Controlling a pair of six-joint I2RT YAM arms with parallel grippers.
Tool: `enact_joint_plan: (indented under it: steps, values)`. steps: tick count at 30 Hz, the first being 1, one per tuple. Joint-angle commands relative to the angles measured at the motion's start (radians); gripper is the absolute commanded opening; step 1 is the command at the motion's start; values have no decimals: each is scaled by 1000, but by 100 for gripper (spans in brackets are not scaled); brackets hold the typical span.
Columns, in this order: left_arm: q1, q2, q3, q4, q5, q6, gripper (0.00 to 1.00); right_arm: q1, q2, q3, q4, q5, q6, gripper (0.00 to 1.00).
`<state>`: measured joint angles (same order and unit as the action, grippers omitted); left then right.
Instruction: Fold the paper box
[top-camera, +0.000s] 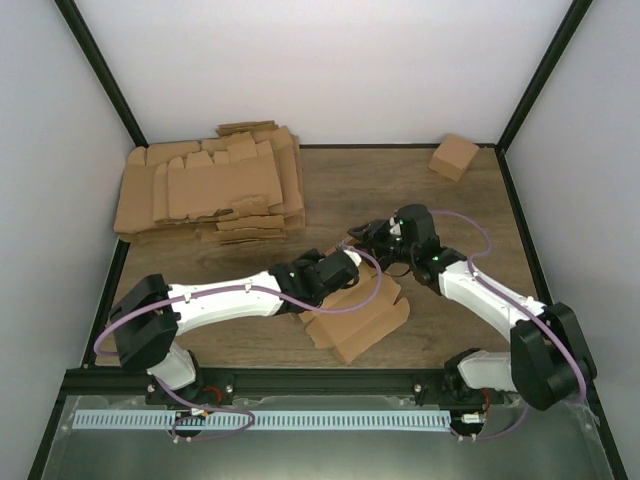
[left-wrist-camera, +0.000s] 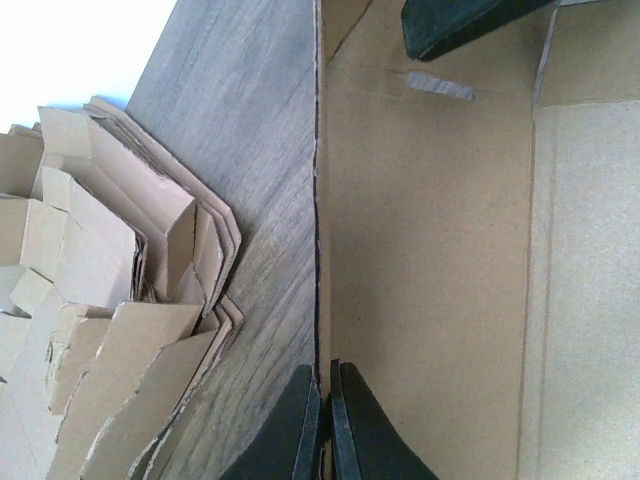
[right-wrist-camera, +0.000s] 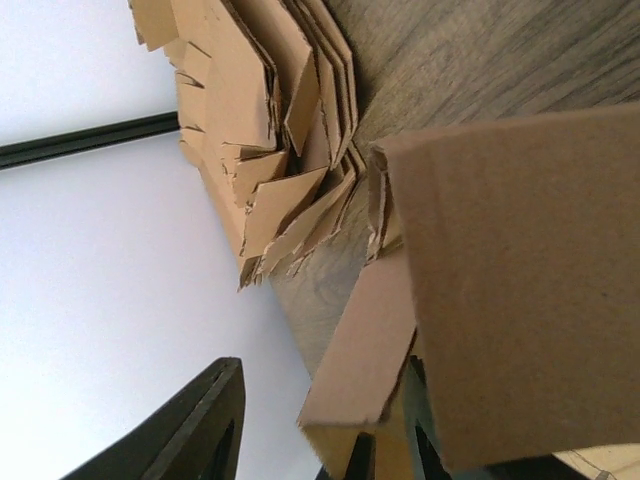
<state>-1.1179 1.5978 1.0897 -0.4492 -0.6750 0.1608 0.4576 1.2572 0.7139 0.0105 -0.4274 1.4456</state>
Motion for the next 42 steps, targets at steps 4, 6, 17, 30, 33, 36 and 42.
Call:
enact_joint_plan:
  steps: [4,6,17,30,33,36,42]
  values:
    - [-14,4,-5,27,-26,-3,4,-7,53,50,35,-18,-6,42]
    - [-16,11,-2,26,-25,-3,4,-7,52,42,35,-13,-8,38]
    - [-17,7,1,51,33,-3,11,-7,89,4,72,-37,-51,12]
    - [-9,-129,17,42,293,-115,87,-7,40,-35,99,-63,-185,1]
    - [6,-190,29,13,345,-173,100,-7,22,-56,109,-68,-214,1]
    - [68,-237,50,-36,446,-247,100,-6,6,-74,113,-64,-239,1]
    - [337,-246,63,-100,812,-366,100,-7,8,-82,116,-82,-267,1]
